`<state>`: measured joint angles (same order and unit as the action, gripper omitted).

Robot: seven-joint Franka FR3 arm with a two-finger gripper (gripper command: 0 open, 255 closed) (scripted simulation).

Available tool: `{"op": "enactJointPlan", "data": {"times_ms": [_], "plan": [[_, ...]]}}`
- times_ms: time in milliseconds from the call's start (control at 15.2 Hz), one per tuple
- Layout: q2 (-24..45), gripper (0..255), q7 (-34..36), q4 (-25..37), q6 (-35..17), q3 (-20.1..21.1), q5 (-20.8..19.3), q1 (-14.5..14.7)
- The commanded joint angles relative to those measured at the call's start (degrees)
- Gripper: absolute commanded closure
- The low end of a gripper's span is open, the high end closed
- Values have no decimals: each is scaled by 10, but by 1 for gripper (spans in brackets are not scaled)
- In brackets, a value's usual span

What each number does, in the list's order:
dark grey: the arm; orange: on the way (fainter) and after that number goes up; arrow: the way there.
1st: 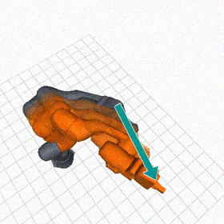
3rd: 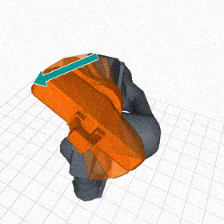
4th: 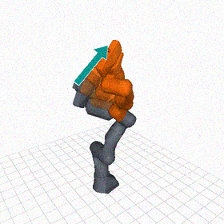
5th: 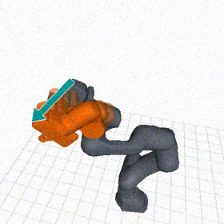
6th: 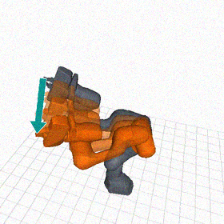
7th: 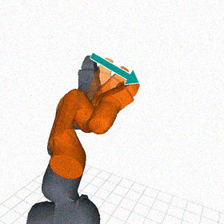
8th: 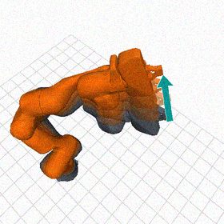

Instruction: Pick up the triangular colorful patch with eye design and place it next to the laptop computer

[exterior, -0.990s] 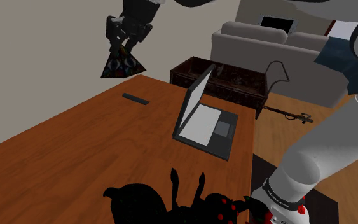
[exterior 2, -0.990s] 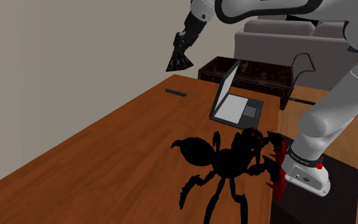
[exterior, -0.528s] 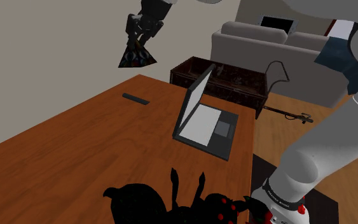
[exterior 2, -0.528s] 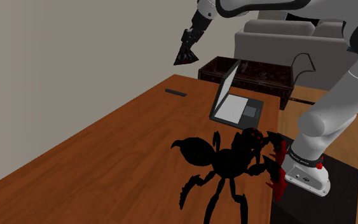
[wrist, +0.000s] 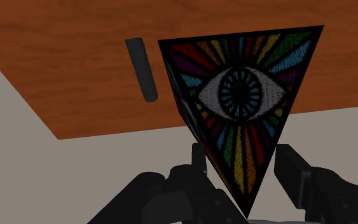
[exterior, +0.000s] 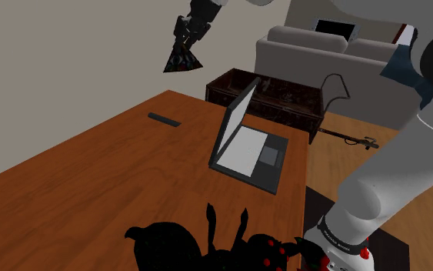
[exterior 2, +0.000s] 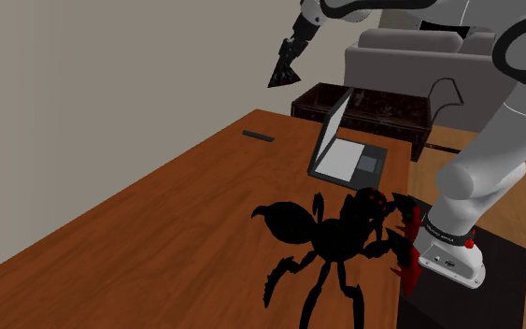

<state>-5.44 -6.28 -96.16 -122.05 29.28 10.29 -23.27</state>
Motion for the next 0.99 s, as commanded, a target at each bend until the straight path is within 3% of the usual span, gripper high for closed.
{"op": "enactJointPlan", "data": {"times_ms": [0, 330, 924], "plan": [[16, 255, -26, 17, 6, -13, 4, -10], [67, 255, -76, 73, 25, -38, 6, -32], [52, 255, -96, -12, -45, -39, 23, -33]]}}
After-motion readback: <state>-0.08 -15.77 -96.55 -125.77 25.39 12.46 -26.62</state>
